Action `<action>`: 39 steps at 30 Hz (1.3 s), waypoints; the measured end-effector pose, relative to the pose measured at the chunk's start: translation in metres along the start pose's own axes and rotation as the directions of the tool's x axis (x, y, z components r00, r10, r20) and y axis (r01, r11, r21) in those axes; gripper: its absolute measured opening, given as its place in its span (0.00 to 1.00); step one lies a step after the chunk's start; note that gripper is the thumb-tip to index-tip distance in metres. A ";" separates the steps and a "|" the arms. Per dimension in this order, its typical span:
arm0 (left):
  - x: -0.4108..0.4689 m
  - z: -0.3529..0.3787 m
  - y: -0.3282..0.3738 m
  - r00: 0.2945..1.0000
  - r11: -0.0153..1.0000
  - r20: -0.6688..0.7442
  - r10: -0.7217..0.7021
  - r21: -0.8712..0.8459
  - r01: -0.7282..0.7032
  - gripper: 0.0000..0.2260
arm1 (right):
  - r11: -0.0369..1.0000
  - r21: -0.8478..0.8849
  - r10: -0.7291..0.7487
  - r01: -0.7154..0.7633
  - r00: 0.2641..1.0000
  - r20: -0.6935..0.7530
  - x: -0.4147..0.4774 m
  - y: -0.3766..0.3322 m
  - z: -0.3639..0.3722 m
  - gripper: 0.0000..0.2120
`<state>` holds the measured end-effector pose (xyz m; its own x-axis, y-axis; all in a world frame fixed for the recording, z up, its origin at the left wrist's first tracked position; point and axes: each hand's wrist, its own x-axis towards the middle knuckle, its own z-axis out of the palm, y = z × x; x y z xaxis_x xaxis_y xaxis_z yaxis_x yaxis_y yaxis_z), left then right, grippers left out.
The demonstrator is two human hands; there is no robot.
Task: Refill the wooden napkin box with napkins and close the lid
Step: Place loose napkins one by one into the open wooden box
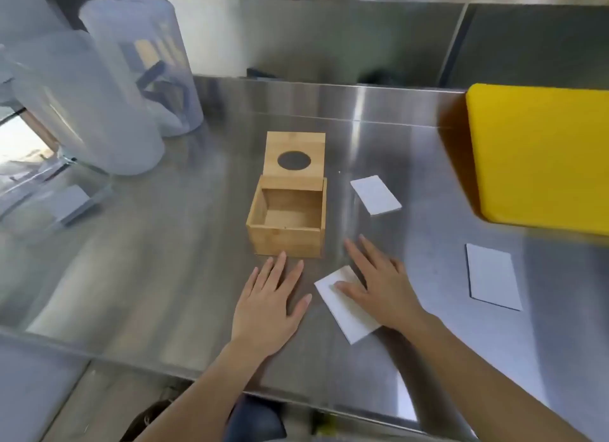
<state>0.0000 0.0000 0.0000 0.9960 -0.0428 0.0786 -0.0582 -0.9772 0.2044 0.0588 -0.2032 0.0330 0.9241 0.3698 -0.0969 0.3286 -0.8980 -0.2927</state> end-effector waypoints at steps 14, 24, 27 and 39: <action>-0.001 0.000 0.001 1.000 1.000 0.015 -0.026 0.016 0.026 0.30 | 0.998 -0.064 0.006 -0.021 0.974 -0.226 -0.006 -0.003 0.015 0.18; -0.002 -0.001 0.000 1.000 1.000 0.017 -0.019 0.010 0.019 0.36 | 0.967 0.144 0.210 -0.210 0.978 0.015 0.008 -0.016 -0.007 0.11; -0.001 -0.003 0.001 0.999 1.000 0.018 -0.028 -0.002 0.028 0.32 | 0.946 0.170 0.275 -0.274 0.961 0.022 0.008 -0.013 -0.013 0.23; -0.002 -0.004 0.001 1.000 0.999 0.014 -0.027 -0.026 0.027 0.29 | 0.905 0.287 0.221 -0.315 0.923 0.316 0.017 -0.024 -0.018 0.18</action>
<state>-0.0021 0.0001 0.0039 0.9981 -0.0194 0.0592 -0.0326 -0.9723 0.2314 0.0705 -0.1795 0.0554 0.8635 0.2185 -0.4545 -0.0496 -0.8602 -0.5076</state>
